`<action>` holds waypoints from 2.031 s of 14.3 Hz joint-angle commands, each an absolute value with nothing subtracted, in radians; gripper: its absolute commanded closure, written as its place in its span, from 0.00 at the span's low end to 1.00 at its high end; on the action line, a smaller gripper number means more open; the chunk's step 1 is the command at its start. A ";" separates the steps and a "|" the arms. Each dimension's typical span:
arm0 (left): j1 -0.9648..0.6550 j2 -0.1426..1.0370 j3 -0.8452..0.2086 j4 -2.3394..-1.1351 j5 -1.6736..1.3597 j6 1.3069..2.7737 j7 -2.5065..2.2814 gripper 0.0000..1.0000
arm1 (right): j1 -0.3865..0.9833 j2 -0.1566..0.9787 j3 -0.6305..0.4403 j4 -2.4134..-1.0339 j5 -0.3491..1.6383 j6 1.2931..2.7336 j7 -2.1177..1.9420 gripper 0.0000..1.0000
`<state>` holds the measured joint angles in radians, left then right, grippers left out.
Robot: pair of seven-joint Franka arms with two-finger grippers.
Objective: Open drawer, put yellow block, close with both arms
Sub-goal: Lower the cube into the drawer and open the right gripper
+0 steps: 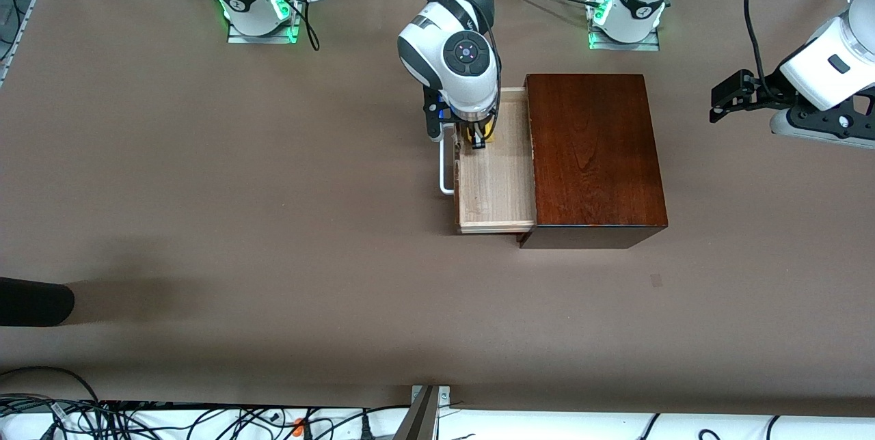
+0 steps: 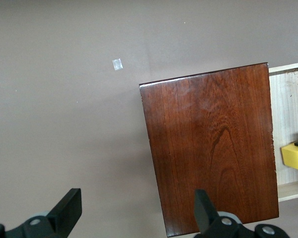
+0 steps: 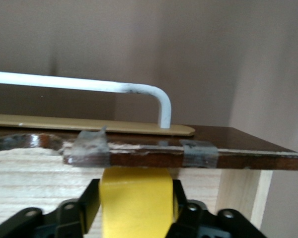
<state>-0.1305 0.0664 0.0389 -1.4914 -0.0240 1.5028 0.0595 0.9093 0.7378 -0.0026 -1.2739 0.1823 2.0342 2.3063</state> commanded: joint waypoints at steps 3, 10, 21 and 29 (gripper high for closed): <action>-0.141 0.067 0.037 -1.477 -0.040 1.493 0.071 0.00 | 0.900 0.652 -0.046 -1.241 0.167 1.968 2.283 0.00; -0.146 0.072 0.015 -1.454 -0.051 1.491 0.063 0.00 | 0.759 0.451 -0.115 -1.253 0.183 1.739 1.724 0.00; -0.282 0.147 -0.169 -1.408 -0.046 1.551 0.055 0.00 | 0.593 0.391 -0.549 -1.491 0.319 1.637 0.333 0.00; -0.538 0.317 -0.175 -1.405 -0.045 1.706 0.489 0.00 | 0.246 0.120 -0.272 -1.677 0.085 1.651 -0.040 0.00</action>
<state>-0.4940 0.2764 -0.1876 -1.4395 -0.0269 1.6851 0.3235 0.3418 0.2408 -0.4082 -1.5978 0.1472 1.6493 -0.0201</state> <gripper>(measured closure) 0.000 0.000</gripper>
